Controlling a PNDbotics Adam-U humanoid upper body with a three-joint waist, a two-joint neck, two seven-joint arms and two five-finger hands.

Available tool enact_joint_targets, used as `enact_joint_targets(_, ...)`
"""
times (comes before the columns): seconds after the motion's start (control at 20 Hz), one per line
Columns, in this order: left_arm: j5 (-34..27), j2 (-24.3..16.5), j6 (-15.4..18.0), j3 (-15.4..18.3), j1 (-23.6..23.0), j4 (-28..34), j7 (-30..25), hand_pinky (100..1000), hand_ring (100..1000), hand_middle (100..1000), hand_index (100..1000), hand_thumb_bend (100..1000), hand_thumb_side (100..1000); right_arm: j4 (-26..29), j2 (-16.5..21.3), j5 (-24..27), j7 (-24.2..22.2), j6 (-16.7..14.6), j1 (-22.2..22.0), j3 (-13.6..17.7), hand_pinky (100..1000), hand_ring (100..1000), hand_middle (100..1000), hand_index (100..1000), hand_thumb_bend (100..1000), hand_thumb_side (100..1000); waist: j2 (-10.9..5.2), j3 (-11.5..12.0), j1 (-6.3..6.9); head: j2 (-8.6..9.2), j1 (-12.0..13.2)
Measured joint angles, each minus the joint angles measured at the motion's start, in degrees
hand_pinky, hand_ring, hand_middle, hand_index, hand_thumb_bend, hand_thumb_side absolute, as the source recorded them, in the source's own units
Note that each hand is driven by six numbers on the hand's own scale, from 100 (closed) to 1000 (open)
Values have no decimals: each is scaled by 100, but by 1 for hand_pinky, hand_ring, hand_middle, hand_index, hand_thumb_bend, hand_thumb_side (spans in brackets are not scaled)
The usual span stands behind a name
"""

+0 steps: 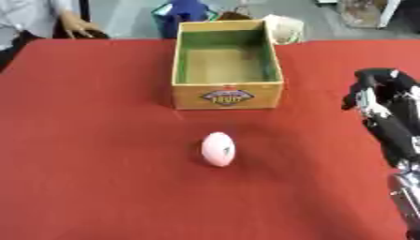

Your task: Pick up objects on the table and place them in the box.

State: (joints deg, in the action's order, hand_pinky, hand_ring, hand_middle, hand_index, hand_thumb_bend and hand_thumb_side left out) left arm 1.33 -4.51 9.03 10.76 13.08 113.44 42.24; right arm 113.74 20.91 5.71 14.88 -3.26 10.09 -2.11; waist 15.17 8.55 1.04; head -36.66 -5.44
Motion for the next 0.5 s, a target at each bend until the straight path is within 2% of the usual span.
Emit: enact_joint_targets(0.5,0,0,1,0,0,0,2,369,320,358,502,100,453,0,18,-4,-56,-13,14,-2,441,481,482,650,100,370,-1,12,-40,0,-6)
